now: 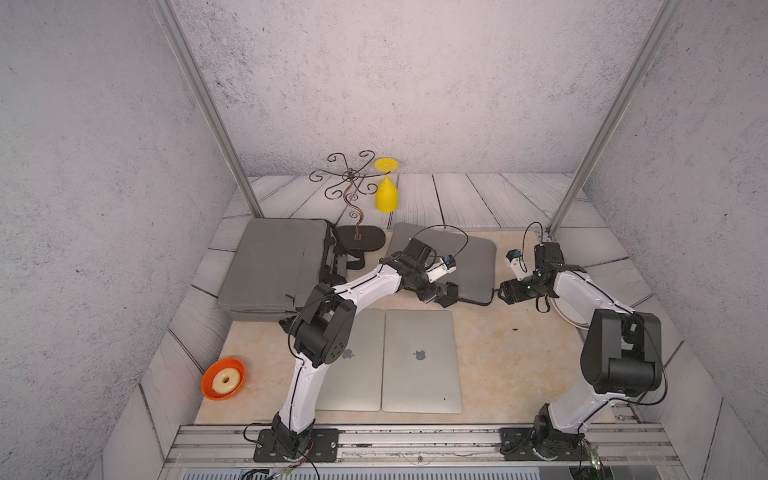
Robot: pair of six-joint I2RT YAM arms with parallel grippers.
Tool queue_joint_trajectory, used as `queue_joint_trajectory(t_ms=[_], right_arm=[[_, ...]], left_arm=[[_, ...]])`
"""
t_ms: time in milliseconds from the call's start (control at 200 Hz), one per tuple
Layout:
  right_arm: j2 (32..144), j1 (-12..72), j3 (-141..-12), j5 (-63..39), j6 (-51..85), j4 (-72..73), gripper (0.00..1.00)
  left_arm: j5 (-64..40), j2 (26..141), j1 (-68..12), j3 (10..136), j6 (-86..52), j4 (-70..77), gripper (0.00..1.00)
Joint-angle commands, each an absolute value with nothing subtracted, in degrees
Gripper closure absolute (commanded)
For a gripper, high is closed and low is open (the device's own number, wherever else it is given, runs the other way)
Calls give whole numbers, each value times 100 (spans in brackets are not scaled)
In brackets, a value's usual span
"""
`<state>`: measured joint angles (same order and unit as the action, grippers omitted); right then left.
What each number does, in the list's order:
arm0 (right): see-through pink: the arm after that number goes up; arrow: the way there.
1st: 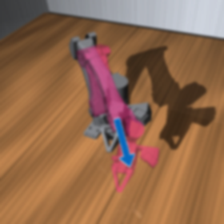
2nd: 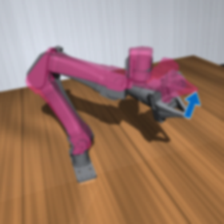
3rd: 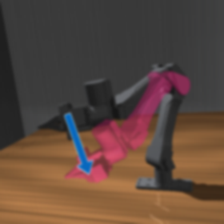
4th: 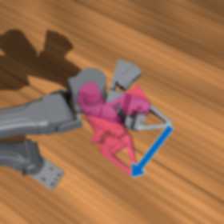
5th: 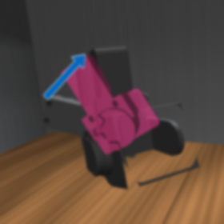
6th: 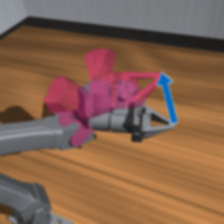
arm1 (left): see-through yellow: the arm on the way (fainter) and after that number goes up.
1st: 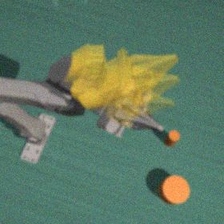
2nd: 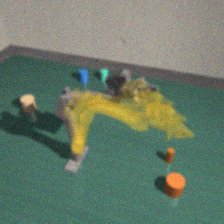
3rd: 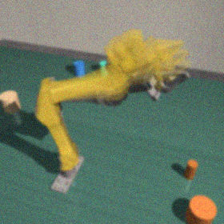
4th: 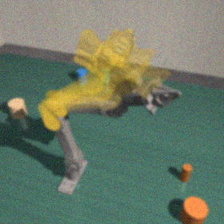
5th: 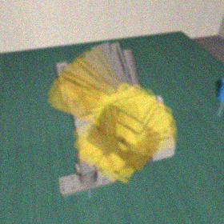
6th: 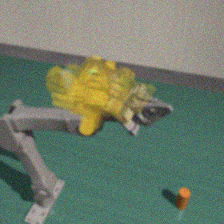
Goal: Open the zippered laptop bag and take out the laptop
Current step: Adjust the zippered laptop bag at the center of the board.
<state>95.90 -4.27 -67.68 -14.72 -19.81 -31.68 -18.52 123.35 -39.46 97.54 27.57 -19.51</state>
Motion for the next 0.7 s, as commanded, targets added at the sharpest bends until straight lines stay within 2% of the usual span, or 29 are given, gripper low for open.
queue_joint_trajectory(t_ms=[0,275,696], right_arm=[[9712,-455,-6823,-1563,-2567,-3501,17],[10172,-496,-7208,-1468,-3180,-3738,18],[10706,-491,-7501,-1408,-3540,-3532,19]], left_arm=[[-1756,12475,-3983,9964,3999,-1628,34],[-1134,12957,-3973,10356,5284,-2192,35],[-694,13388,-3894,10529,5839,-2468,39]])
